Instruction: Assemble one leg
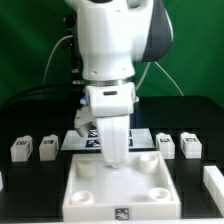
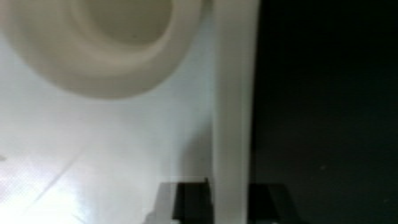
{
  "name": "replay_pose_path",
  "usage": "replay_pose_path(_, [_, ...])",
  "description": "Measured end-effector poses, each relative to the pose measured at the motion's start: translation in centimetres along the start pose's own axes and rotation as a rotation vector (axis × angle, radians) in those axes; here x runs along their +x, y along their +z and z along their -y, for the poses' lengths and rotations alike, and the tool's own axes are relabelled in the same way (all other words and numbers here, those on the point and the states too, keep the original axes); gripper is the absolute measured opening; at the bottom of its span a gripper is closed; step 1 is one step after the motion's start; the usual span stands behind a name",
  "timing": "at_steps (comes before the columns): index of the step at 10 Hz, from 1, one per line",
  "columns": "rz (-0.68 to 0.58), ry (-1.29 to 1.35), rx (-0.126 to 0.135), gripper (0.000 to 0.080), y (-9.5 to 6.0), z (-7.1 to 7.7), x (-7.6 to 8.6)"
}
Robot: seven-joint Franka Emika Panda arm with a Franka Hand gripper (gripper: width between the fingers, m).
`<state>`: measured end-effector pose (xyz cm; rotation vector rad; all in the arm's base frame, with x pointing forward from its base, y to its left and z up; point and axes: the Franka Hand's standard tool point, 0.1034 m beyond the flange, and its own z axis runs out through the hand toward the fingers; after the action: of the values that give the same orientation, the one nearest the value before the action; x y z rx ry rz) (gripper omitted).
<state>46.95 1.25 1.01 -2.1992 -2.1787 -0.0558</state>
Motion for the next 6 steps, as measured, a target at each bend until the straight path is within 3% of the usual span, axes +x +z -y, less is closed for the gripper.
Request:
replay_pose_path(3, [-0.033, 0.015, -0.019, 0.0057, 0.5, -2.3, 3.1])
replay_pose_path(6, [-0.047, 0.009, 0.009, 0.0057, 0.8, -2.7, 5.0])
